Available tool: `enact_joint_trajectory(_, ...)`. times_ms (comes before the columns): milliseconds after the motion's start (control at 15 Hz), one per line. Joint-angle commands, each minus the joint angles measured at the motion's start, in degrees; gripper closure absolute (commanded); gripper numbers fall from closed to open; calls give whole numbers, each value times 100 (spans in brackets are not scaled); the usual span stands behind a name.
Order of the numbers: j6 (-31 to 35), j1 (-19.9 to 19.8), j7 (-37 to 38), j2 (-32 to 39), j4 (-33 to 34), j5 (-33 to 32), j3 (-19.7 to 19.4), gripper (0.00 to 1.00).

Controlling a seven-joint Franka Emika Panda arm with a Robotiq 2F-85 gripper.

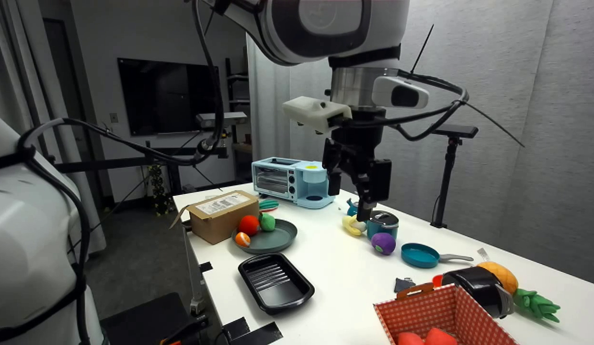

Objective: Move the fruit basket

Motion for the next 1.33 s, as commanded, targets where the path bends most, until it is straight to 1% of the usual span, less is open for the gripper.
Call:
enact_joint_trajectory(0, 25, -144, -92, 611, 381, -96, 71, 0)
enact_joint_trajectory(667, 114, -305, -257, 2383, 1591, -294, 71, 0)
enact_joint_trajectory(1133, 810, -529, -356, 3494, 2083, -925, 56, 0)
enact_joint_trajectory(1267, 941, -576, -403, 3785, 2181, -1020, 86, 0)
